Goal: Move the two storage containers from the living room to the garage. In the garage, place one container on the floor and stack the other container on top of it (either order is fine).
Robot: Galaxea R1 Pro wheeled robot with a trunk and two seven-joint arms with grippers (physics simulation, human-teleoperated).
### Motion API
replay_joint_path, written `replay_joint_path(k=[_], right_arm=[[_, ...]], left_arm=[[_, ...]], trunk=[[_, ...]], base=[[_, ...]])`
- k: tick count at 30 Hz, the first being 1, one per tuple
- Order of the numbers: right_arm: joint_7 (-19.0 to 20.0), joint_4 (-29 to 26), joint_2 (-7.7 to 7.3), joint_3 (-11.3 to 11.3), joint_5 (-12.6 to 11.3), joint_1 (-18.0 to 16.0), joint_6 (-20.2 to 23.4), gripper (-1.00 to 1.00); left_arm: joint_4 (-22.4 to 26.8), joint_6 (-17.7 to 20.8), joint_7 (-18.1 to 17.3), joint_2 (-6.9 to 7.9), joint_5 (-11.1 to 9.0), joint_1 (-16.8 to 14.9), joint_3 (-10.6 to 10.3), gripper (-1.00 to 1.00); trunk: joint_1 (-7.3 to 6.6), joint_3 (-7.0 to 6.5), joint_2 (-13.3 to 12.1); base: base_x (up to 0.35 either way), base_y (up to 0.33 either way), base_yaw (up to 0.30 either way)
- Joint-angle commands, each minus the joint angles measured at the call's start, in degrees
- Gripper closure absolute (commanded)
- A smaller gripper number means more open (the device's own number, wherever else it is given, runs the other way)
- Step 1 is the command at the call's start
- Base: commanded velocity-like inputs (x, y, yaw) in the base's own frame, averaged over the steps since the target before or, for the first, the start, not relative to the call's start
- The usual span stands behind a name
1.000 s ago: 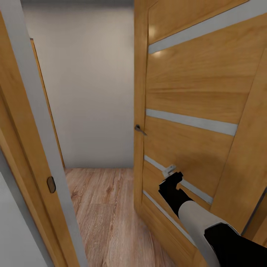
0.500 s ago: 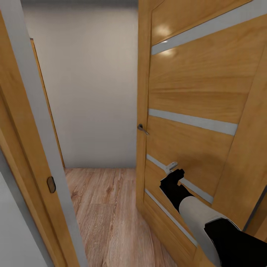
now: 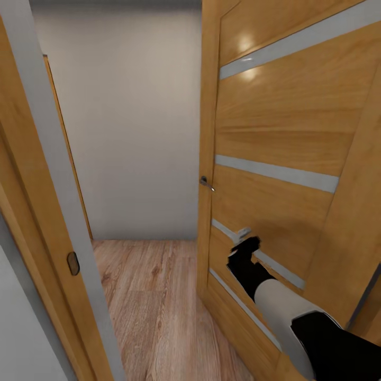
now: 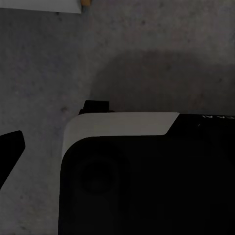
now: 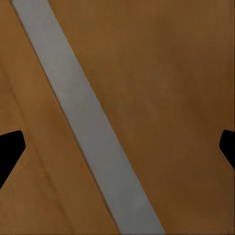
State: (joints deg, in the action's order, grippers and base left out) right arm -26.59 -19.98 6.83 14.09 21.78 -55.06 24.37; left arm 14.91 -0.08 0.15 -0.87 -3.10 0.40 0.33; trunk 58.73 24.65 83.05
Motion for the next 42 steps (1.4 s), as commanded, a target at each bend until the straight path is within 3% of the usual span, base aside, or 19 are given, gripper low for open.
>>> replay_joint_path(k=[1, 4, 10, 17, 21, 28, 33, 42], right_arm=[[0.1, 0.0, 0.57, 0.3, 0.3, 0.0, -0.2, -1.0], [1.8, 0.3, 3.17, 0.2, 0.2, 0.0, -2.2, -1.0], [10.0, 0.5, 3.17, 0.2, -1.0, 0.0, -3.6, -1.0], [13.0, 0.6, 3.17, 0.4, -5.8, 0.0, -4.0, -1.0], [14.9, 0.6, 3.17, 0.4, -6.5, 0.1, -4.6, -1.0], [24.1, 0.8, 3.17, 0.4, -6.8, 0.6, -8.0, -1.0], [25.9, 0.8, 3.17, 0.4, -6.8, 1.0, -9.7, -1.0], [26.5, 0.7, 3.17, 0.5, -6.8, 9.5, -15.3, -1.0]], left_arm=[[0.1, 0.0, 0.0, -0.01, -0.3, 0.0, 0.0, -1.0], [0.1, 0.0, 0.0, -0.01, -0.3, 0.0, 0.0, -1.0], [0.1, 0.0, 0.0, -0.01, -0.3, 0.0, 0.0, -1.0], [0.1, 0.0, 0.0, -0.01, -0.3, 0.0, 0.0, -1.0], [0.1, 0.0, 0.0, -0.01, -0.3, 0.0, 0.0, -1.0], [0.1, 0.0, 0.0, -0.01, -0.2, 0.1, 0.0, -1.0], [0.1, 0.0, 0.0, -0.01, -0.2, 0.0, 0.0, -1.0], [0.1, 0.0, -0.1, -0.01, -0.2, 0.0, 0.0, -1.0]], trunk=[[0.0, 0.05, 0.0], [0.0, 0.05, 0.0], [0.0, 0.05, 0.0], [0.0, 0.05, 0.0], [0.0, 0.05, 0.0], [0.0, 0.05, 0.0], [0.0, 0.05, 0.0], [0.0, 0.05, 0.0]], base=[[0.0, 0.0, 0.0], [0.0, 0.0, 0.0], [0.0, 0.0, 0.0], [0.0, 0.0, 0.0], [0.0, 0.0, 0.0], [0.0, 0.0, 0.0], [0.0, 0.0, 0.0], [0.0, 0.0, 0.0]])
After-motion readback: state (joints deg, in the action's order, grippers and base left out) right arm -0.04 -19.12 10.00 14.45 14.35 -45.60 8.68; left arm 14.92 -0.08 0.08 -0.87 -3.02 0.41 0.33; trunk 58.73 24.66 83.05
